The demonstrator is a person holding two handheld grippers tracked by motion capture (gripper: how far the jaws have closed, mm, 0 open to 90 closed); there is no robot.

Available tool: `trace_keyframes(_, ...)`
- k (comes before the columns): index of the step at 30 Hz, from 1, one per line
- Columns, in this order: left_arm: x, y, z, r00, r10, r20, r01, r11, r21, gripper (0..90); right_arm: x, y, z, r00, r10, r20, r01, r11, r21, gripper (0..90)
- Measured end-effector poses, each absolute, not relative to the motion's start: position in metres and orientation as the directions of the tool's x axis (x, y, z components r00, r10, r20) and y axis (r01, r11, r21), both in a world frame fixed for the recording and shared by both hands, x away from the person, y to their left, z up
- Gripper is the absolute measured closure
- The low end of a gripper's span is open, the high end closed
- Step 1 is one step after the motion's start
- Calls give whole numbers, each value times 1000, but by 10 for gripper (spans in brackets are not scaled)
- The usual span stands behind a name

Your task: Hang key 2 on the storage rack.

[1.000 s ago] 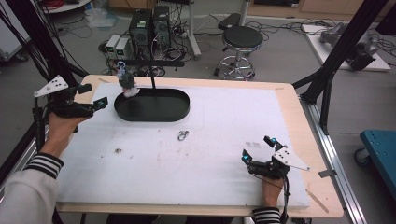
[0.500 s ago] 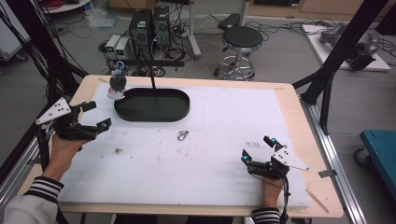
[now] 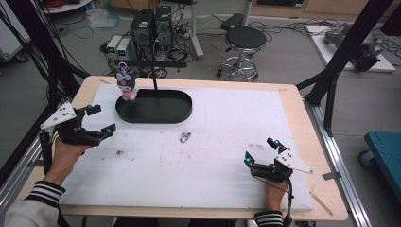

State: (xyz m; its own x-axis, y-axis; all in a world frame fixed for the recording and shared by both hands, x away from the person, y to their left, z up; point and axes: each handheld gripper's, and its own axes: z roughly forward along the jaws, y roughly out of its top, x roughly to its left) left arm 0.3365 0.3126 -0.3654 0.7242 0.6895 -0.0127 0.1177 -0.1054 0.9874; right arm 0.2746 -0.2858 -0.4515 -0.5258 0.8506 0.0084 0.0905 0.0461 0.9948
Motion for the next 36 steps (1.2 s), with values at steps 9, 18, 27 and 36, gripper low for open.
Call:
trace_keyframes(9, 334, 310, -362, 732, 681, -15, 117, -104, 988, 17, 275, -286, -451, -526, 851, 6, 90, 48, 995, 12)
trace_keyframes(18, 338, 302, -349, 750, 661, 7, 113, -138, 984, 17, 275, -286, -451, -526, 851, 3, 88, 51, 995, 12)
trace_keyframes(27, 350, 271, -329, 821, 567, 65, 94, -247, 964, 17, 275, -286, -451, -526, 851, 6, 90, 49, 995, 11)
trace_keyframes(36, 367, 232, -315, 871, 476, 117, 63, -344, 937, 17, 275, -286, -451, -529, 849, 10, 92, 46, 995, 11)
